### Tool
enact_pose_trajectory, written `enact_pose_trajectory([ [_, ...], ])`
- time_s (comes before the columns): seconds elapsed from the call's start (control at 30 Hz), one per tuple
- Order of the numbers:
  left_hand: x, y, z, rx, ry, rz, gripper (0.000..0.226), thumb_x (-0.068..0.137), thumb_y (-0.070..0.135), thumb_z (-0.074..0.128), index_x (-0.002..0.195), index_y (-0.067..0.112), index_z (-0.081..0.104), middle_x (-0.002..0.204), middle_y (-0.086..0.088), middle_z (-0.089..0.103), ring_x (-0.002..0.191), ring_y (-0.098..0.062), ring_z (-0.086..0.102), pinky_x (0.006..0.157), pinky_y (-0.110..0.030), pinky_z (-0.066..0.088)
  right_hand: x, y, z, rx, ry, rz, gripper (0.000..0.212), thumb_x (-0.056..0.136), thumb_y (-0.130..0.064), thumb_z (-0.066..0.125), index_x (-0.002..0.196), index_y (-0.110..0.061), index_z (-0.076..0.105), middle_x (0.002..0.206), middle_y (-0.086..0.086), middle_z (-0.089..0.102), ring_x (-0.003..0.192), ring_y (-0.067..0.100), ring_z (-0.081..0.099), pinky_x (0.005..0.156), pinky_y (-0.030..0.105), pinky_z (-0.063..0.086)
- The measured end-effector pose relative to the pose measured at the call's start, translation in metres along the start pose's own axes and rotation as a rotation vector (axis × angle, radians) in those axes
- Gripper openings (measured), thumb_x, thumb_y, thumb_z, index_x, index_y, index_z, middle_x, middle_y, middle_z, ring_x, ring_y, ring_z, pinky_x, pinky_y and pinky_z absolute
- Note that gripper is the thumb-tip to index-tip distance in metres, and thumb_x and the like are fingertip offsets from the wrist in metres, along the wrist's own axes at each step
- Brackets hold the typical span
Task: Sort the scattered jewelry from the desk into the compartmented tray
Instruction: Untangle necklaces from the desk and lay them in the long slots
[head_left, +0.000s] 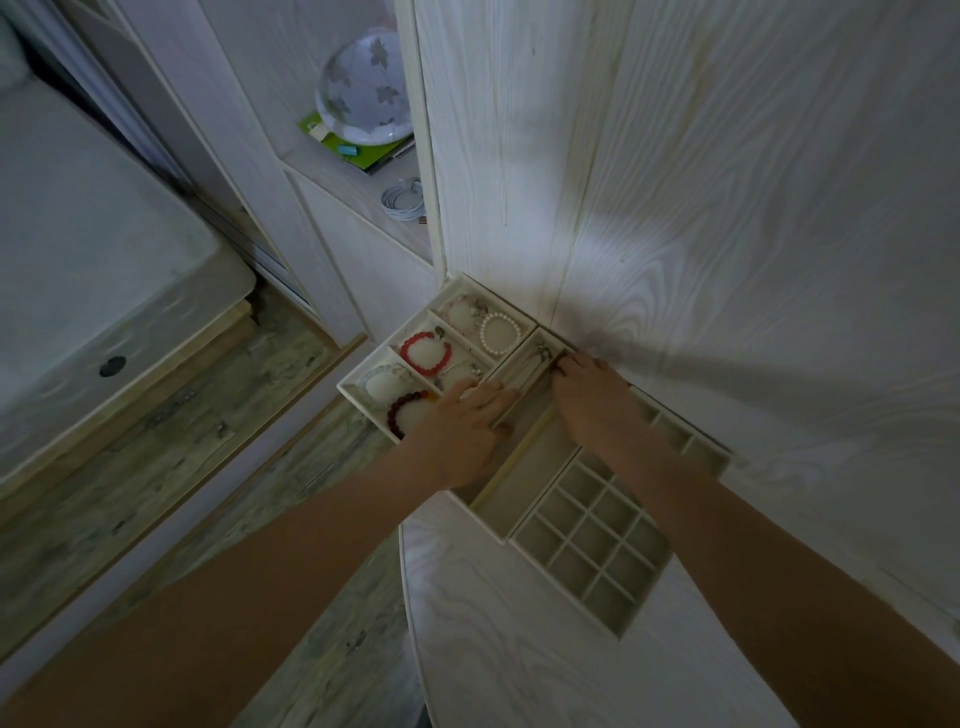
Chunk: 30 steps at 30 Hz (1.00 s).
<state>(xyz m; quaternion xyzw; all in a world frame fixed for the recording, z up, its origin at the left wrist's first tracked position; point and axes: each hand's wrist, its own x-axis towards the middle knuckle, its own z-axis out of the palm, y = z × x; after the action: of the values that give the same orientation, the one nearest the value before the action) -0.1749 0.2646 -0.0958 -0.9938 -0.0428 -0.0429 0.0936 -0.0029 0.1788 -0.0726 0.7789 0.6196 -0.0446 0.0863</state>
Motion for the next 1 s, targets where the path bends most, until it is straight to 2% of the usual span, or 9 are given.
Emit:
enact_pose_trajectory([
  [0.1, 0.0, 0.001, -0.002, 0.009, -0.026, 0.001, 0.021, 0.065, 0.038, 0.079, 0.083, 0.028, 0.076, 0.122, -0.003, 0.064, 0.108, -0.021, 0.062, 0.089, -0.036, 0.049, 0.001, 0.0, 0.001, 0.004, 0.004, -0.002, 0.034, 0.089, -0.008, 0.048, 0.122, -0.007, 0.057, 0.129, 0.008, 0.051, 0.126, 0.025, 0.041, 0.106, 0.034, 0.03],
  [0.27, -0.001, 0.003, -0.006, 0.011, 0.004, 0.005, 0.012, 0.063, 0.028, 0.082, 0.072, 0.027, 0.076, 0.119, -0.003, 0.066, 0.107, -0.022, 0.062, 0.091, -0.036, 0.045, 0.001, -0.001, 0.001, 0.028, 0.004, 0.017, 0.033, 0.088, -0.007, 0.05, 0.12, -0.006, 0.058, 0.128, 0.009, 0.051, 0.124, 0.025, 0.041, 0.103, 0.033, 0.031],
  [0.4, 0.004, 0.007, -0.014, -0.057, -0.002, -0.048, 0.025, 0.05, 0.024, 0.089, 0.071, 0.027, 0.076, 0.112, -0.003, 0.068, 0.102, -0.022, 0.065, 0.081, -0.033, 0.052, -0.002, 0.0, -0.003, 0.063, 0.052, 0.076, 0.036, 0.086, -0.002, 0.053, 0.121, -0.008, 0.056, 0.129, 0.009, 0.05, 0.123, 0.026, 0.043, 0.098, 0.035, 0.035],
  [0.53, 0.001, 0.012, -0.007, -0.099, -0.002, -0.098, 0.021, 0.061, 0.029, 0.084, 0.08, 0.026, 0.076, 0.113, -0.002, 0.067, 0.102, -0.022, 0.063, 0.081, -0.033, 0.051, 0.0, 0.002, 0.003, 0.198, 0.038, 0.149, 0.026, 0.092, -0.008, 0.05, 0.116, -0.008, 0.06, 0.123, 0.009, 0.054, 0.112, 0.027, 0.052, 0.085, 0.032, 0.041],
  [0.6, -0.002, 0.013, -0.002, -0.098, 0.005, -0.111, 0.019, 0.067, 0.03, 0.078, 0.084, 0.022, 0.075, 0.116, -0.002, 0.066, 0.103, -0.022, 0.063, 0.082, -0.034, 0.05, 0.002, 0.004, 0.011, 0.302, -0.004, 0.176, 0.027, 0.097, -0.015, 0.04, 0.117, -0.008, 0.057, 0.121, 0.009, 0.054, 0.106, 0.028, 0.055, 0.075, 0.028, 0.037],
  [0.67, -0.003, 0.014, -0.001, -0.096, -0.005, -0.119, 0.021, 0.069, 0.03, 0.075, 0.087, 0.02, 0.076, 0.117, -0.002, 0.066, 0.104, -0.022, 0.063, 0.083, -0.035, 0.051, 0.004, 0.006, 0.017, 0.336, -0.014, 0.172, 0.028, 0.098, -0.016, 0.035, 0.118, -0.007, 0.053, 0.121, 0.011, 0.052, 0.105, 0.03, 0.053, 0.072, 0.027, 0.033],
  [0.8, -0.004, 0.016, -0.007, -0.116, -0.029, -0.136, 0.02, 0.068, 0.028, 0.077, 0.086, 0.019, 0.076, 0.118, -0.004, 0.066, 0.103, -0.022, 0.064, 0.084, -0.035, 0.052, 0.001, 0.005, 0.017, 0.389, -0.017, 0.197, 0.028, 0.098, -0.017, 0.037, 0.12, -0.008, 0.052, 0.12, 0.012, 0.05, 0.101, 0.029, 0.052, 0.073, 0.029, 0.035],
  [0.87, -0.004, 0.017, -0.009, -0.132, -0.049, -0.156, 0.022, 0.067, 0.026, 0.079, 0.086, 0.018, 0.075, 0.117, -0.005, 0.066, 0.103, -0.025, 0.065, 0.083, -0.038, 0.052, -0.001, 0.005, 0.015, 0.374, -0.028, 0.198, 0.026, 0.097, -0.013, 0.044, 0.118, -0.004, 0.056, 0.122, 0.014, 0.049, 0.098, 0.029, 0.055, 0.081, 0.033, 0.044],
  [1.0, -0.004, 0.019, -0.014, -0.168, -0.107, -0.167, 0.027, 0.064, 0.021, 0.081, 0.089, 0.013, 0.075, 0.118, -0.011, 0.065, 0.104, -0.03, 0.064, 0.084, -0.044, 0.052, -0.005, 0.005, 0.013, 0.42, -0.013, 0.219, 0.024, 0.095, -0.011, 0.048, 0.114, 0.0, 0.058, 0.122, 0.015, 0.048, 0.098, 0.029, 0.055, 0.09, 0.037, 0.046],
])
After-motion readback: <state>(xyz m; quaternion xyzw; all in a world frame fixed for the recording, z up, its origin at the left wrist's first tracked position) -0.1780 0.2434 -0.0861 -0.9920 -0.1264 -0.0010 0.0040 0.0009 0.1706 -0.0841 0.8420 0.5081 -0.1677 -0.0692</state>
